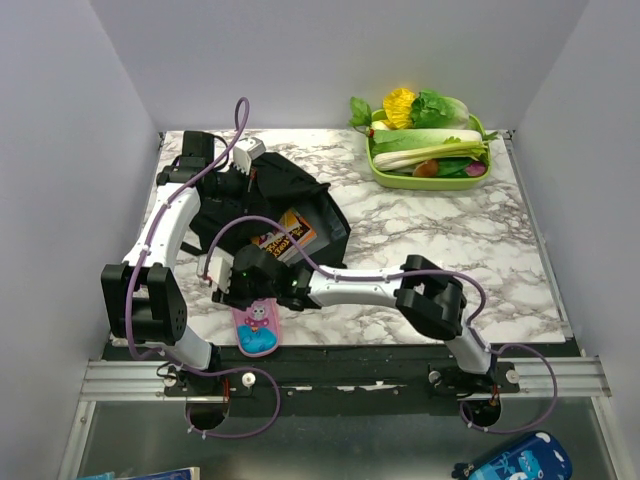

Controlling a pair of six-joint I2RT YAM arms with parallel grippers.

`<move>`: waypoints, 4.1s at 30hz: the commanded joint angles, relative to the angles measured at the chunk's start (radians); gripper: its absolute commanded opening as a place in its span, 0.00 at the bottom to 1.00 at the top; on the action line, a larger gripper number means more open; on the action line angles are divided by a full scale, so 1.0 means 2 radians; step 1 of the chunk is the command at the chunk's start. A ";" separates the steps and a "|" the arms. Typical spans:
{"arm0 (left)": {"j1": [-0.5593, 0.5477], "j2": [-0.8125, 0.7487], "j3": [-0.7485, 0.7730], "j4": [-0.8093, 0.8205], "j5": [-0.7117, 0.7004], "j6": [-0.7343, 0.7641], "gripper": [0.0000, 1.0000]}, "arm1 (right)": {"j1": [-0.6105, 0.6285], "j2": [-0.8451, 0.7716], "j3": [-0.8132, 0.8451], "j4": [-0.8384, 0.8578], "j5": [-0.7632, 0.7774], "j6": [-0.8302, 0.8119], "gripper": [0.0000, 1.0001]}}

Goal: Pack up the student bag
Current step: Move the stationery to the center of the board, then pick up the stationery from the center of the board, then place the stationery in the student bag.

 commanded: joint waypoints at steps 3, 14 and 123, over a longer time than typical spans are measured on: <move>0.003 -0.013 0.025 -0.012 0.009 -0.005 0.00 | 0.014 0.046 -0.006 -0.021 -0.047 -0.006 0.49; 0.003 -0.012 0.035 -0.010 0.015 -0.008 0.00 | 0.013 0.074 -0.017 -0.081 0.045 0.015 0.45; -0.010 -0.037 0.004 -0.038 0.058 0.022 0.00 | -0.373 -0.387 -0.306 -0.156 -0.129 0.219 0.01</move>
